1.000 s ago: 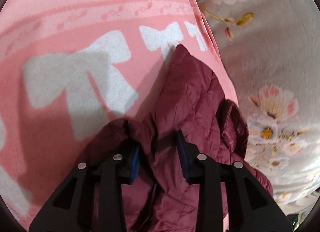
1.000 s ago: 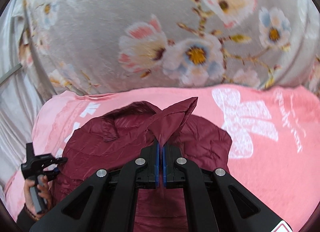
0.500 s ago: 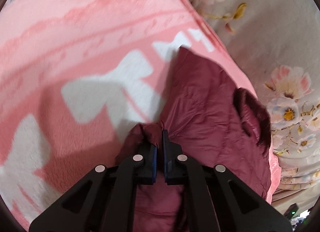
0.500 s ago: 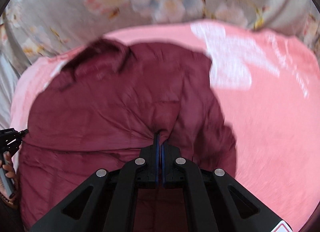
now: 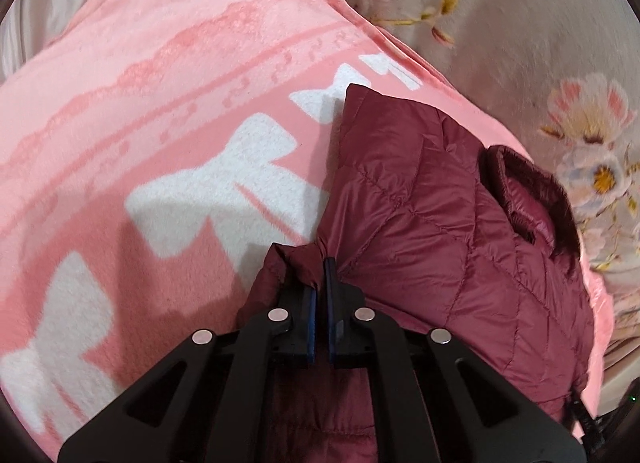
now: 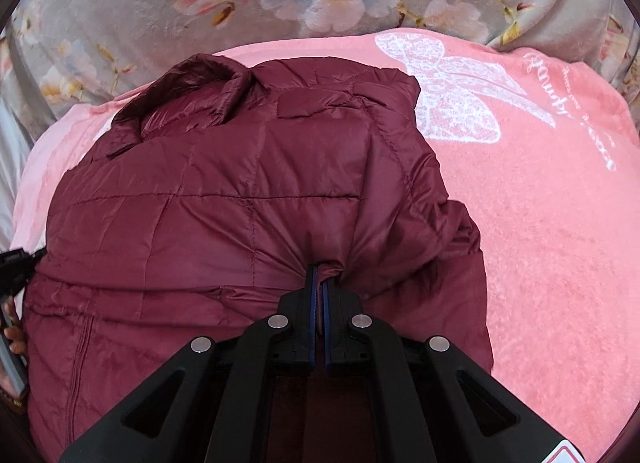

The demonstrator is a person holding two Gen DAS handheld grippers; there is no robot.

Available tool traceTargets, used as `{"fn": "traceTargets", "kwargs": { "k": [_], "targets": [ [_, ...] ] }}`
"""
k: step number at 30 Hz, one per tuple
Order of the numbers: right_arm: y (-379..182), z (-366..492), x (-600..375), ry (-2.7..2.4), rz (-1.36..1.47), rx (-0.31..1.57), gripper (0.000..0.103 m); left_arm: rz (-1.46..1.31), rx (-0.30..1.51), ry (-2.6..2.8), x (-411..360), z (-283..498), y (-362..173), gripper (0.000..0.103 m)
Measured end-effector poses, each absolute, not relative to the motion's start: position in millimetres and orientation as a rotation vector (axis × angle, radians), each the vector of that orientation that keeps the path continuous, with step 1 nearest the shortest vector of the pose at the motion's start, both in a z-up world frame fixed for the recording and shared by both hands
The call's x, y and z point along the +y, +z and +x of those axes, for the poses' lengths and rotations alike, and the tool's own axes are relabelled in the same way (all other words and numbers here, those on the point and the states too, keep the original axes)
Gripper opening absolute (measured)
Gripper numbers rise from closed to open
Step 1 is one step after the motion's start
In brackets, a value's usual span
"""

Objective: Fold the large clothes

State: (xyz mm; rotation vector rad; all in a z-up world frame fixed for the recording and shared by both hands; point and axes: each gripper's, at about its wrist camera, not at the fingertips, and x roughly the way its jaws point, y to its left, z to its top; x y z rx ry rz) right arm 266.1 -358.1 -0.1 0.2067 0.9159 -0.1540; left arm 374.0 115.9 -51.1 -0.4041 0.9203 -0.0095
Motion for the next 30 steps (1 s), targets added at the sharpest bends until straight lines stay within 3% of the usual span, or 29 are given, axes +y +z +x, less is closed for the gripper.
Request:
{"fn": "traceTargets", "kwargs": {
  "k": [5, 7, 8, 9, 11, 16, 20, 30],
  "targets": [
    [-0.9, 264.9, -367.3, -0.143, 0.270, 0.948, 0.000, -0.338, 0.946, 0.007, 109.6, 374.1, -47.8, 0.004],
    [3.8, 256.6, -360.2, -0.141, 0.245, 0.963, 0.006, -0.324, 0.961, 0.010, 109.6, 368.3, -42.2, 0.004],
    [6.3, 251.2, -356.3, -0.138, 0.218, 0.965, 0.007, -0.307, 0.970, 0.002, 110.3, 360.9, -36.3, 0.011],
    [9.9, 243.8, -353.3, -0.138, 0.188, 0.961, 0.008, -0.292, 0.971, -0.013, 110.9, 353.4, -30.5, 0.028],
    [22.9, 228.6, -352.9, -0.138, 0.166, 0.938, 0.009, -0.266, 0.954, -0.031, 112.2, 337.5, -17.8, 0.048],
    [65.9, 220.6, -356.2, -0.162, 0.177, 0.832, 0.016, -0.223, 0.848, -0.076, 102.7, 315.6, 38.2, 0.049],
    [81.2, 252.1, -345.5, -0.083, 0.284, 0.808, 0.017, -0.213, 0.828, -0.145, 59.7, 332.3, 63.5, 0.055],
    [18.3, 298.8, -282.7, 0.026, 0.175, 0.960, 0.008, -0.116, 0.984, -0.175, -20.7, 358.7, -21.5, 0.055]
  ]
}}
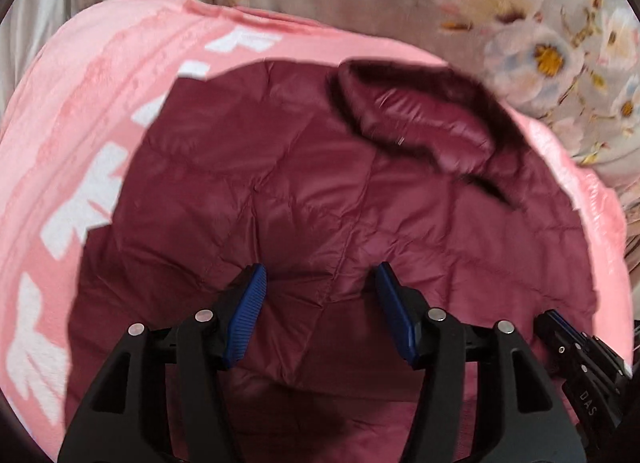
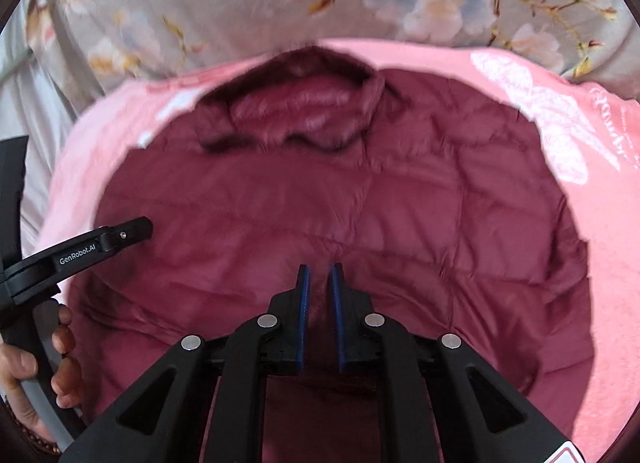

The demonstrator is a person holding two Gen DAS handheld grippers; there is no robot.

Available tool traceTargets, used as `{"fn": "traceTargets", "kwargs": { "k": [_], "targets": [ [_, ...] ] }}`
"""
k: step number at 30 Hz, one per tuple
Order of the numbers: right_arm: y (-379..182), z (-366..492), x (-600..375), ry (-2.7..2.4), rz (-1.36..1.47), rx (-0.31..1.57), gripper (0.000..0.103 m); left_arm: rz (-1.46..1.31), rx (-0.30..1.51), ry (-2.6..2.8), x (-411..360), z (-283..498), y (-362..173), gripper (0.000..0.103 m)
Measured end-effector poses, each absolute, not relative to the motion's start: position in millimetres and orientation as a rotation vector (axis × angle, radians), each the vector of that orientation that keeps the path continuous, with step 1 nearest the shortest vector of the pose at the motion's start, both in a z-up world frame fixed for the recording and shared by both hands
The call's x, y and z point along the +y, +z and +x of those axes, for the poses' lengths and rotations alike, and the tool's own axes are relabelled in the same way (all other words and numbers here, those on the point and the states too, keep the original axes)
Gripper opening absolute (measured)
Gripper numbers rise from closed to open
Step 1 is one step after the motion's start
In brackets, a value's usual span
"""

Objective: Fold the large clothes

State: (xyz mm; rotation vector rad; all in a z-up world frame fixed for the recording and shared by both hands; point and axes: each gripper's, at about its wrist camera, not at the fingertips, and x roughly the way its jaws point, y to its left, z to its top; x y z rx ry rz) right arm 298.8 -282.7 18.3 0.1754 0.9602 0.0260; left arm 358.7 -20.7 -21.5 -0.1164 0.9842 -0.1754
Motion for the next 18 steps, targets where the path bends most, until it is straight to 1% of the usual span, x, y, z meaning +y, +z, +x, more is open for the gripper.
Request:
{"fn": "traceTargets", "kwargs": {
  "k": [1, 4, 7, 11, 18],
  "targets": [
    [10.8, 299.2, -282.4, 0.025, 0.177, 0.969, 0.006, -0.108, 0.977, -0.179, -20.8, 357.7, -25.7, 0.055],
    [-0.5, 297.9, -286.7, 0.034, 0.198, 0.958, 0.006, -0.073, 0.951, -0.182, -22.4, 353.9, -32.5, 0.056],
    [-2.6, 294.6, -283.3, 0.023, 0.179, 0.936, 0.006, -0.037, 0.908, -0.170, -28.4, 347.3, -38.8, 0.057],
    [-2.7, 293.4, -281.2, 0.011, 0.152, 0.925, 0.006, -0.018, 0.902, -0.160, -30.6, 345.3, -38.8, 0.058],
    [-4.2, 295.5, -293.0, 0.046, 0.234, 0.921, 0.006, 0.000, 0.898, -0.152, -35.8, 346.6, -39.8, 0.059]
  ]
}}
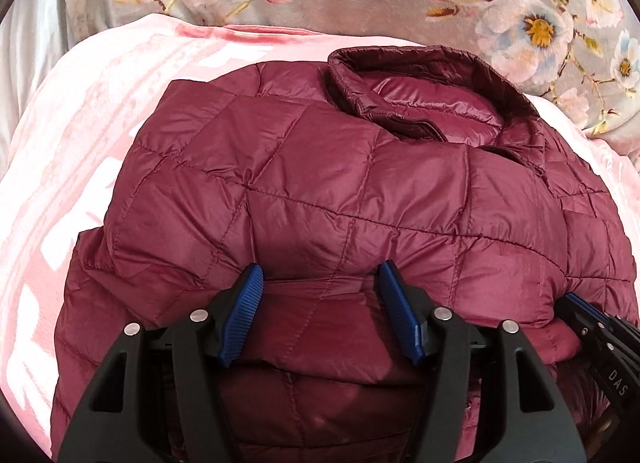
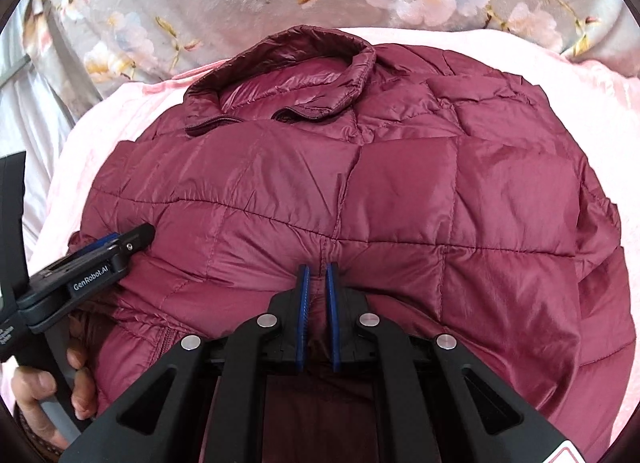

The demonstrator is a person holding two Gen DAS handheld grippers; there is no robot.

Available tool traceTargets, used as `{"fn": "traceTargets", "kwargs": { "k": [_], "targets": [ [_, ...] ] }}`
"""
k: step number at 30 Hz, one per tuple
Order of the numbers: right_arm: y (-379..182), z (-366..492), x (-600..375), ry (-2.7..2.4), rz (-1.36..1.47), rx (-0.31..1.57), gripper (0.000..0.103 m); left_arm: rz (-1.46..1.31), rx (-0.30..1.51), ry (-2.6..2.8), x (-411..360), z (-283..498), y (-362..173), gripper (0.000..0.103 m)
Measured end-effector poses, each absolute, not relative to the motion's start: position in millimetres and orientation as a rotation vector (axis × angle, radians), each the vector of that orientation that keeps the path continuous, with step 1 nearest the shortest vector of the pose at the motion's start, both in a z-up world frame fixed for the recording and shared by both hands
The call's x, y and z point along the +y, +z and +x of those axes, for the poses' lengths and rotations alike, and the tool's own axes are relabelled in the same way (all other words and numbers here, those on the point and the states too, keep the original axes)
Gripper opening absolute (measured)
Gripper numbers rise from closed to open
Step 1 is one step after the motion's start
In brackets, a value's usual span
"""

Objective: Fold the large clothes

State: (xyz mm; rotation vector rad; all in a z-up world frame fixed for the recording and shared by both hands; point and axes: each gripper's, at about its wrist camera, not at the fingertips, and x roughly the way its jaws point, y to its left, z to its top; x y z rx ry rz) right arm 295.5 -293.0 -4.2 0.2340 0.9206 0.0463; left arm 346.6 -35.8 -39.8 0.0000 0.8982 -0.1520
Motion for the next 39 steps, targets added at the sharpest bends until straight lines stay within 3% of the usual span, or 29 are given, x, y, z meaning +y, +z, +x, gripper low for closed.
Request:
{"fn": "traceTargets", "kwargs": {
  "k": [6, 12, 15, 21, 22, 24, 25, 26, 32, 39],
  "targets": [
    [-3.6, 294.0, -303.6, 0.093, 0.322, 0.903, 0.010, -0.067, 0.881, -0.207, -29.7, 344.6, -35.8, 0.072],
    [22.9, 298.5, -332.3, 0.145, 0.484, 0.870, 0.026, -0.315, 0.880, -0.385, -4.6, 359.5, 2.5, 0.072],
    [40.7, 324.9, -341.9, 0.161, 0.529, 0.854, 0.040, -0.414, 0.897, -0.423, -6.5, 395.6, 22.0, 0.072],
    [21.5, 388.4, -357.4, 0.163, 0.732, 0.876, 0.041, -0.602, 1.045, -0.434, -31.6, 465.9, 0.4, 0.071],
    [14.2, 395.9, -359.0, 0.160, 0.763, 0.890, 0.041, -0.626, 1.083, -0.437, -36.2, 474.6, -10.1, 0.070],
    [0.9, 408.6, -358.6, 0.153, 0.791, 0.925, 0.036, -0.687, 1.148, -0.406, -38.3, 483.8, -33.1, 0.048],
    [-2.7, 413.9, -356.5, 0.158, 0.785, 0.942, 0.019, -0.719, 1.169, -0.407, -38.0, 486.7, -40.7, 0.038],
    [-3.3, 417.4, -353.9, 0.168, 0.769, 0.950, 0.010, -0.729, 1.181, -0.410, -38.2, 487.7, -43.5, 0.016],
    [27.4, 405.1, -342.7, 0.133, 0.480, 0.875, 0.009, -0.569, 1.105, -0.452, -37.9, 470.3, -26.9, 0.010],
    [-11.9, 408.6, -333.4, 0.081, 0.331, 0.943, 0.007, -0.406, 1.058, -0.434, -47.1, 458.1, -47.1, 0.010]
  ]
}}
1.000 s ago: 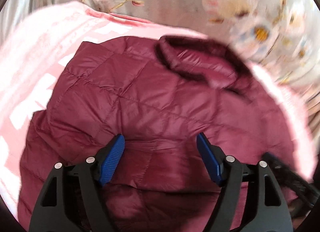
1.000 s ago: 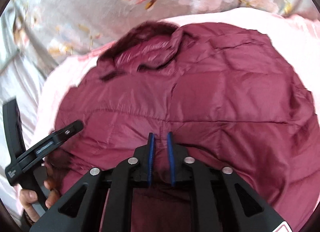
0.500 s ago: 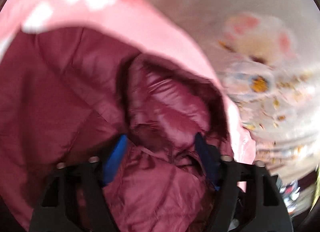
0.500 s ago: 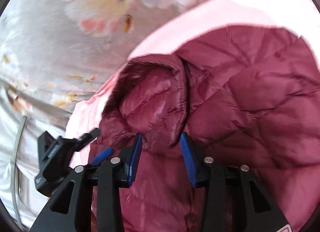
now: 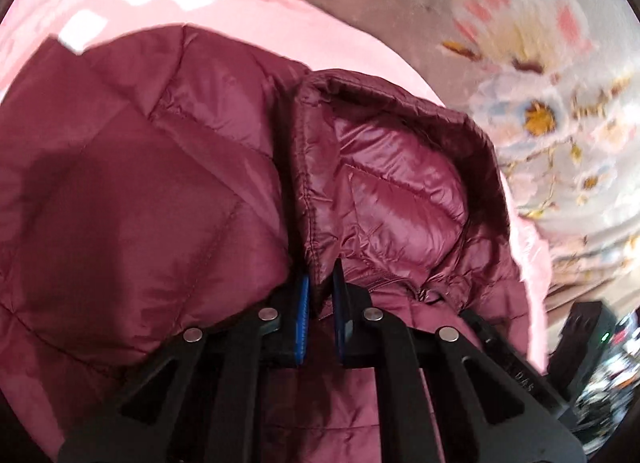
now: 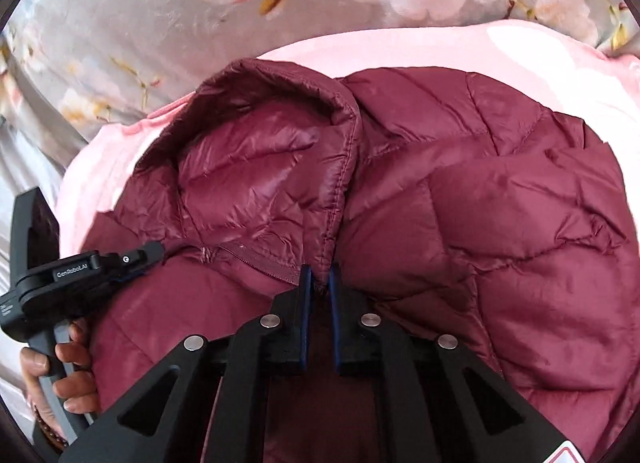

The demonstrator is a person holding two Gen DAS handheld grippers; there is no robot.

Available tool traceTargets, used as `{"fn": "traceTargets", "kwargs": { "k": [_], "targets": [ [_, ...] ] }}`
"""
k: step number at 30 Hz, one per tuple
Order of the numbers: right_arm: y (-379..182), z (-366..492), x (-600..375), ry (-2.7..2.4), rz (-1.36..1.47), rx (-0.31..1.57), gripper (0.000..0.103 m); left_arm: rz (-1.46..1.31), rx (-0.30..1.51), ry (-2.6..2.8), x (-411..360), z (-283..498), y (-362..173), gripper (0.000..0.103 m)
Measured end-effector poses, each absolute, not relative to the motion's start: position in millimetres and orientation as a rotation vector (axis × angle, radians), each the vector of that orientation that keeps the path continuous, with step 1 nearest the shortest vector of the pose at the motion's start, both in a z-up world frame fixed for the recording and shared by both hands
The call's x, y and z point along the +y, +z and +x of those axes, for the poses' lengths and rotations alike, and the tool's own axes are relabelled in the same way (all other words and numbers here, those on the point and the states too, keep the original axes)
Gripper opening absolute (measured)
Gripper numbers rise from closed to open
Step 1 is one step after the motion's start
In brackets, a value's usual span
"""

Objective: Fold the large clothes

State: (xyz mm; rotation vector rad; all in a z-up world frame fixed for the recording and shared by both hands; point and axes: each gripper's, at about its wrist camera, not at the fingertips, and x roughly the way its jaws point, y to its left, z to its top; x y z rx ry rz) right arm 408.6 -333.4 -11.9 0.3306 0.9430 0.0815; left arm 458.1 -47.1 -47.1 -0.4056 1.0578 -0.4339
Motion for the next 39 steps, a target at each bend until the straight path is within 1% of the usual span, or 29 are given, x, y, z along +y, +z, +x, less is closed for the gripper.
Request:
{"fn": "traceTargets", "kwargs": {
  "k": [1, 4, 11, 16, 21, 24, 25, 27, 29, 30, 33, 34, 35, 37, 39],
  "targets": [
    [-12.0, 408.6, -331.7, 0.078, 0.318, 0.939, 0.005, -0.370, 1.042, -0.431, -51.1, 456.0, -46.0, 0.010],
    [-14.7, 407.2, -327.6, 0.056, 0.291, 0.923, 0.005, -0.270, 1.003, -0.419, -63.1, 449.9, -44.9, 0.010],
    [-17.8, 409.6, -327.6, 0.060, 0.281, 0.919, 0.005, -0.132, 0.966, -0.374, -81.4, 448.3, -41.3, 0.011],
    [-18.6, 408.5, -329.7, 0.065, 0.287, 0.919, 0.004, -0.093, 0.954, -0.357, -86.6, 446.1, -40.2, 0.011],
    [-18.7, 406.9, -334.0, 0.078, 0.319, 0.918, 0.004, -0.191, 0.964, -0.386, -74.8, 447.7, -40.5, 0.012],
    [-11.9, 396.7, -340.4, 0.084, 0.349, 0.955, 0.006, -0.239, 0.995, -0.414, -59.3, 440.5, -33.3, 0.015],
    [-7.7, 392.1, -339.9, 0.068, 0.332, 0.960, 0.008, -0.228, 1.006, -0.417, -56.6, 437.5, -29.2, 0.015],
    [6.9, 378.6, -344.6, 0.032, 0.294, 0.964, 0.010, -0.193, 1.024, -0.397, -48.3, 432.8, -14.2, 0.012],
    [23.7, 375.3, -351.4, 0.002, 0.292, 0.947, 0.013, -0.193, 1.006, -0.400, -42.1, 434.8, 5.0, 0.012],
    [38.5, 380.3, -355.8, -0.007, 0.314, 0.919, 0.017, -0.200, 0.985, -0.392, -41.1, 440.8, 19.1, 0.012],
    [65.6, 407.8, -360.3, -0.005, 0.386, 0.849, 0.018, -0.271, 0.915, -0.365, -48.6, 472.4, 56.2, 0.013],
    [73.2, 420.3, -359.8, -0.003, 0.403, 0.820, 0.018, -0.295, 0.901, -0.365, -50.6, 480.8, 60.9, 0.015],
    [80.0, 437.2, -357.4, -0.004, 0.417, 0.786, 0.018, -0.327, 0.893, -0.366, -55.4, 492.8, 66.0, 0.020],
    [82.7, 460.4, -354.7, -0.006, 0.450, 0.747, 0.018, -0.427, 0.888, -0.358, -62.8, 519.8, 66.5, 0.022],
    [75.8, 486.0, -353.7, -0.036, 0.456, 0.728, 0.018, -0.489, 0.912, -0.348, -72.0, 542.5, 52.3, 0.022]
  ]
}}
